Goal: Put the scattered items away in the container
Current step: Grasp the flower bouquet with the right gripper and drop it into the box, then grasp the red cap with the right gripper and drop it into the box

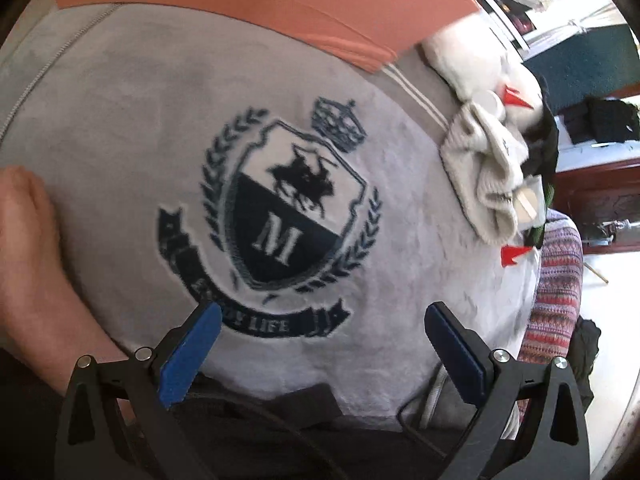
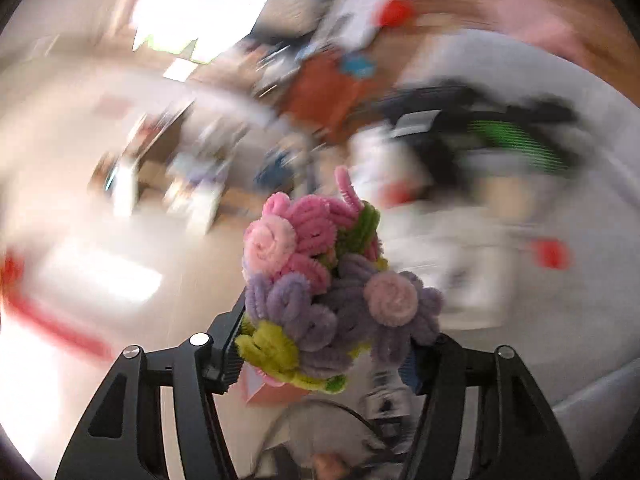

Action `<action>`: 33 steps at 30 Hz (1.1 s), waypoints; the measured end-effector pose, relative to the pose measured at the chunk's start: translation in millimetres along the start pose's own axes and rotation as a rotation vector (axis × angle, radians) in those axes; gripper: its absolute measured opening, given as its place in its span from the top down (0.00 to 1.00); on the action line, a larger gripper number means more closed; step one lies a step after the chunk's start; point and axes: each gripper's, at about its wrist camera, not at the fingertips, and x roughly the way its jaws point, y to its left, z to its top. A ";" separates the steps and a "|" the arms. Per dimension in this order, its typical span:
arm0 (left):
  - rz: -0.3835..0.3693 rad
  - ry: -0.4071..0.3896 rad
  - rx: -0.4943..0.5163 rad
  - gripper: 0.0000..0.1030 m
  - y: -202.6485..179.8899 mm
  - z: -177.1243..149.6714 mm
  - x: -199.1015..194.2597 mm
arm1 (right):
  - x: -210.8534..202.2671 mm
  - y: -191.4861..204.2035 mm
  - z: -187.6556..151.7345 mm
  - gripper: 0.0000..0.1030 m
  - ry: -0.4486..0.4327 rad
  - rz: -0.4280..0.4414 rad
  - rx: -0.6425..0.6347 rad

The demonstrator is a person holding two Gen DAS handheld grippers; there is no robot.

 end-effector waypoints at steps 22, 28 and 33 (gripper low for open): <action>-0.028 0.000 -0.022 0.01 -13.5 13.5 13.4 | 1.4 -125.7 -9.5 0.45 0.101 -0.666 -0.164; 0.036 0.011 -0.047 0.01 -3.8 16.3 25.4 | 41.2 -178.4 6.6 0.46 0.179 -0.714 -0.115; 0.067 0.015 -0.052 0.01 -1.4 17.7 32.0 | 46.5 -214.6 13.6 0.76 0.213 -0.747 -0.033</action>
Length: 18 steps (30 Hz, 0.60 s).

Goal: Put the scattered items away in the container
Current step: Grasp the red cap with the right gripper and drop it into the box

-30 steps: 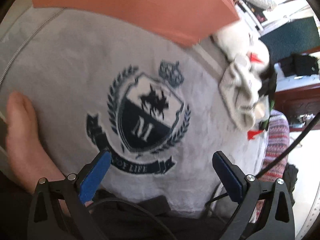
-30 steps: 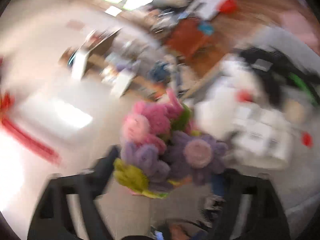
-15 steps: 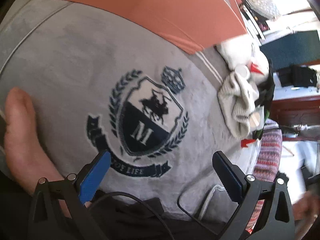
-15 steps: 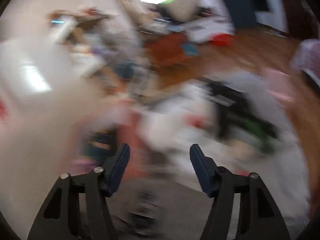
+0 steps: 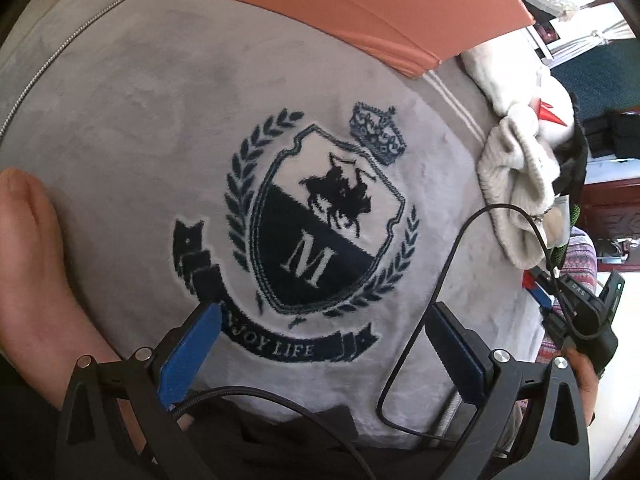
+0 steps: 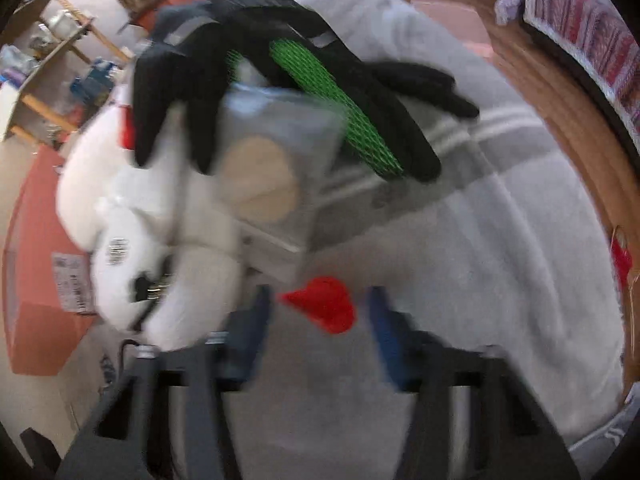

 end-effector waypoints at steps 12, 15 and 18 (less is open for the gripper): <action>-0.009 -0.050 0.048 0.01 -12.5 -1.8 -11.4 | -189.2 100.4 -27.6 0.78 -0.496 0.148 -0.269; -0.012 -0.072 0.048 0.01 -11.1 -0.9 -17.7 | -240.3 199.0 -48.2 0.78 -0.568 0.303 -0.493; -0.012 -0.108 0.058 0.01 -10.0 0.8 -27.2 | -263.6 290.0 -67.2 0.45 -0.597 0.382 -0.696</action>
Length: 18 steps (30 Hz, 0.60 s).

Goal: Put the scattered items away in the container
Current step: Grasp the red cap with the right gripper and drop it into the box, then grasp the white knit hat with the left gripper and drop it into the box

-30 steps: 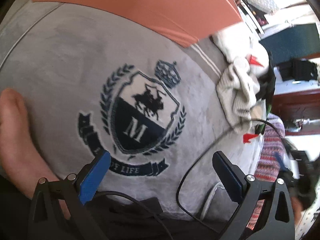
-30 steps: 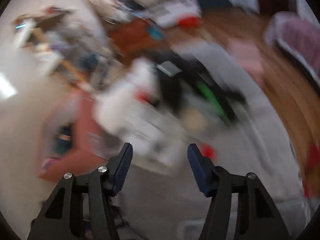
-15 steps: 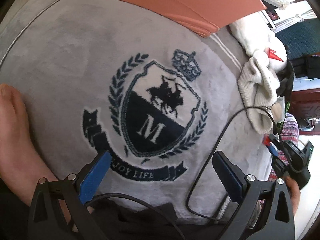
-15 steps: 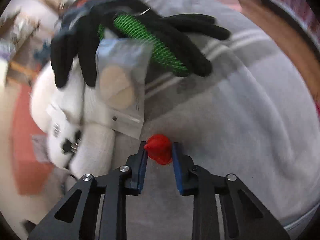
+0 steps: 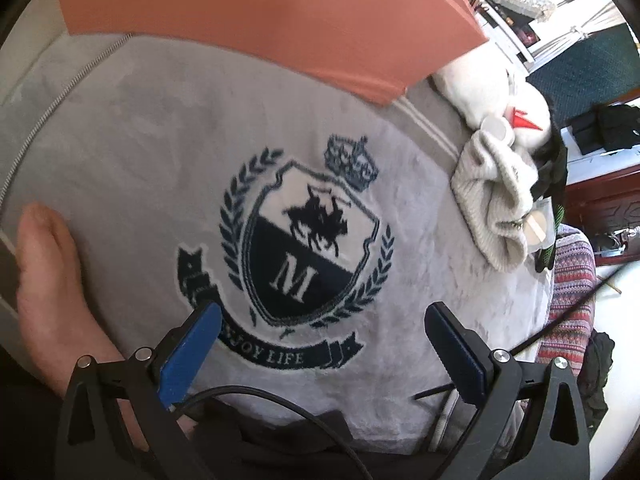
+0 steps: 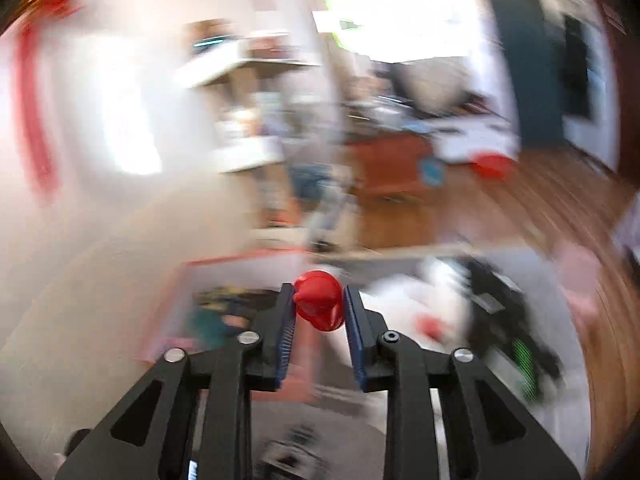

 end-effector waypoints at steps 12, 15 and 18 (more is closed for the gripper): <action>-0.027 -0.021 -0.001 0.01 1.3 3.6 -10.5 | 21.9 62.2 -1.5 0.21 -0.015 -0.053 -0.162; -0.006 -0.052 0.032 0.01 -3.8 2.7 -15.5 | 12.1 16.9 -17.6 0.21 0.006 -0.101 -0.072; 0.007 -0.111 0.079 0.01 -12.6 2.0 -26.2 | -24.1 -46.2 -41.9 0.22 -0.046 -0.186 0.092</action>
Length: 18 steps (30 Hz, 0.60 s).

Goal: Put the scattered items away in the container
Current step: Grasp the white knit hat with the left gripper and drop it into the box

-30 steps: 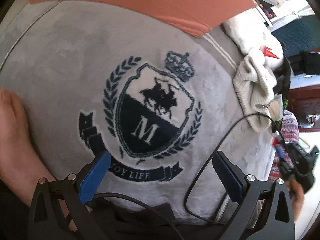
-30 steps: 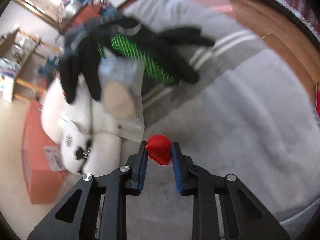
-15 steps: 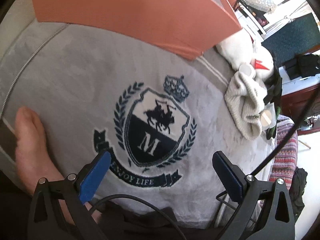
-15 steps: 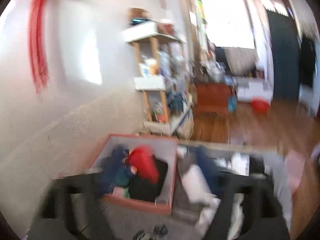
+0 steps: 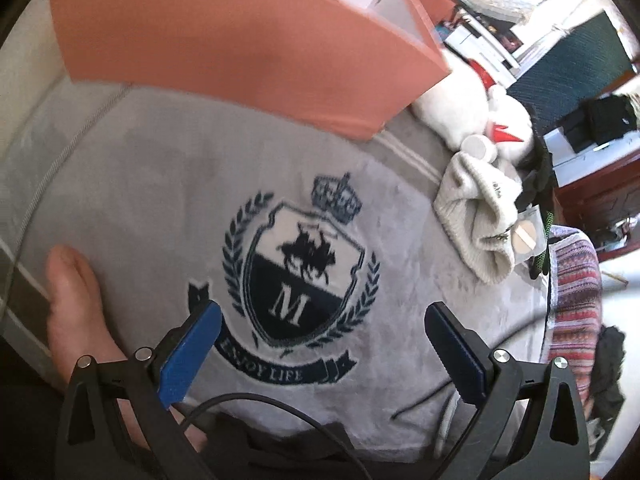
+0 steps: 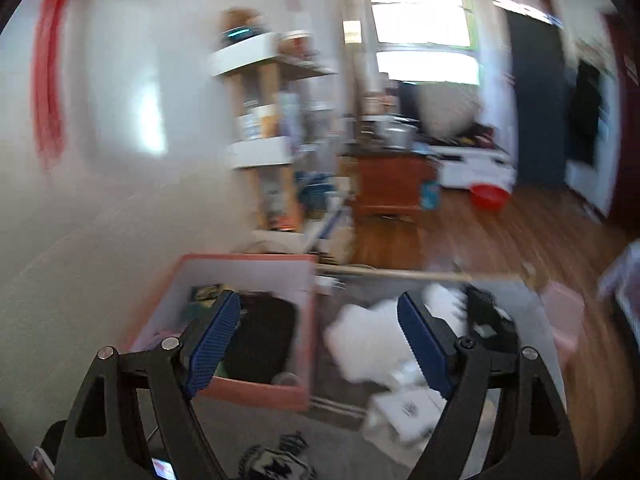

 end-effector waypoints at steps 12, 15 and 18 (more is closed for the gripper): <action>-0.252 -0.055 0.169 0.01 -104.8 21.1 29.5 | -46.5 -288.9 -217.2 0.26 -0.035 -0.192 1.286; -0.177 -0.013 0.155 0.01 -126.4 40.8 76.1 | -6.9 -291.8 -220.2 0.28 0.054 -0.005 1.346; -0.134 -0.003 0.116 0.01 -136.2 61.9 115.3 | 12.8 -279.5 -195.5 0.28 0.127 -0.002 1.165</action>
